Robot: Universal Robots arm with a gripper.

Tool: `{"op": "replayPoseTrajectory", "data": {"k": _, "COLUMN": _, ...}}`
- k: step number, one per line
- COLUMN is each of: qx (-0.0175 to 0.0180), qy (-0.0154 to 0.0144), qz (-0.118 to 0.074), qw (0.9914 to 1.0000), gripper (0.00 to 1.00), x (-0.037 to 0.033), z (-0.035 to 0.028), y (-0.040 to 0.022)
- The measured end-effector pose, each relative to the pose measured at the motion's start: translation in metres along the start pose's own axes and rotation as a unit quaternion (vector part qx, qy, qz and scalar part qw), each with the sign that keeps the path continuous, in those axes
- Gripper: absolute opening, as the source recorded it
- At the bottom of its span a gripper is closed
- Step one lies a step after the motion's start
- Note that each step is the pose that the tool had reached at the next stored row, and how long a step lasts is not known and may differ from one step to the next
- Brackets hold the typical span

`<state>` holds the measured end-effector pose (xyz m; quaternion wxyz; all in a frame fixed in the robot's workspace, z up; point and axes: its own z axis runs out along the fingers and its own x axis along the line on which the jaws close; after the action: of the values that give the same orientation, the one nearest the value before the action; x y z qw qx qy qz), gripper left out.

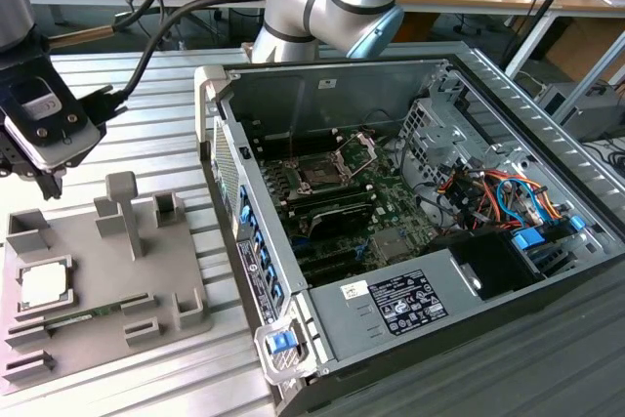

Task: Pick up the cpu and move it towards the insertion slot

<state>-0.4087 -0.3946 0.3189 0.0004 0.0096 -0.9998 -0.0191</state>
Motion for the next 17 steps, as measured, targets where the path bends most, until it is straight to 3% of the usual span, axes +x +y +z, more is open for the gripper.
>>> {"op": "replayPoseTrajectory", "data": {"k": 17, "qx": 0.0003, "qy": 0.0000, "qz": 0.000, "qw": 1.00000, "gripper": 0.11, "x": 0.0006, "z": 0.0057, "y": -0.0002}}
